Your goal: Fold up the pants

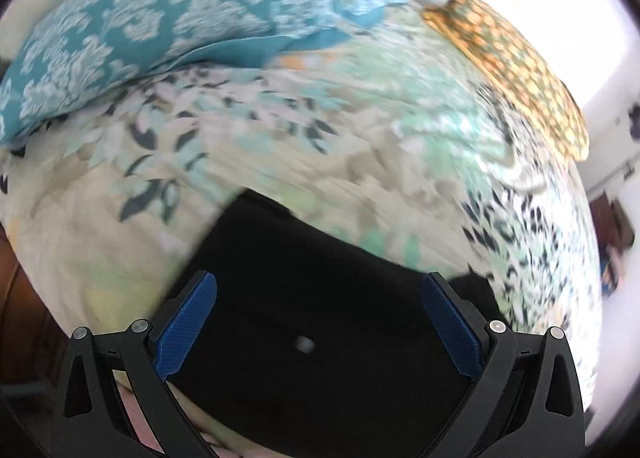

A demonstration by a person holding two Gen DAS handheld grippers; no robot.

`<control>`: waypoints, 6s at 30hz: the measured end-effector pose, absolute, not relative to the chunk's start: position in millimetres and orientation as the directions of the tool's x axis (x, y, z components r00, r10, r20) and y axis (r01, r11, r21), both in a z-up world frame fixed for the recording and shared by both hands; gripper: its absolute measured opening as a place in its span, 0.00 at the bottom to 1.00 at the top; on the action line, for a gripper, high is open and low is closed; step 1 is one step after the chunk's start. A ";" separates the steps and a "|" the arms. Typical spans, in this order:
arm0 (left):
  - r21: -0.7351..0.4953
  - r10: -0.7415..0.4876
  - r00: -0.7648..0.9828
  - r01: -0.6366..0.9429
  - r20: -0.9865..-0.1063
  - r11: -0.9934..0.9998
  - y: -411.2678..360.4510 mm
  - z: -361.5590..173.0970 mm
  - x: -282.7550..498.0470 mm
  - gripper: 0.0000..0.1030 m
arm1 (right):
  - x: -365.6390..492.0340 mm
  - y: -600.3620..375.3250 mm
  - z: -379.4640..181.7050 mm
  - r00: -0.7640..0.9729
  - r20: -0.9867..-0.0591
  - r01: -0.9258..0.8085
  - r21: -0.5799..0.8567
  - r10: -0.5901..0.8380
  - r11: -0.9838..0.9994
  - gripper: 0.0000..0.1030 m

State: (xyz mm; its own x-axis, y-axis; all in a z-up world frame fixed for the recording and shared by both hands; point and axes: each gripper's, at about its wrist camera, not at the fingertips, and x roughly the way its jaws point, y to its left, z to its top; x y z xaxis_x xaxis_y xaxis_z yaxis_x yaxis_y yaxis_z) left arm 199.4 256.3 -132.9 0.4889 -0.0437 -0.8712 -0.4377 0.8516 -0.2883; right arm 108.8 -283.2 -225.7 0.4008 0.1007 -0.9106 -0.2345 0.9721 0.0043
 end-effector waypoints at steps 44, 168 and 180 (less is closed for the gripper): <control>-0.495 -0.356 0.381 -0.380 -0.853 0.781 262.7 -135.5 188.9 0.19 | 107.3 -277.6 -226.7 0.403 -0.911 -0.220 -0.005 0.086 0.975 1.00; -0.147 -0.174 0.513 0.093 -0.841 0.985 24.8 -135.8 141.3 0.81 | 91.3 -413.6 -205.0 0.128 -0.810 0.056 0.582 0.572 0.811 0.33; -0.014 -0.154 0.453 0.299 -0.878 0.954 -36.1 -166.1 131.1 0.81 | 174.9 -383.5 -133.5 0.344 -0.792 -0.170 0.475 0.504 0.863 0.40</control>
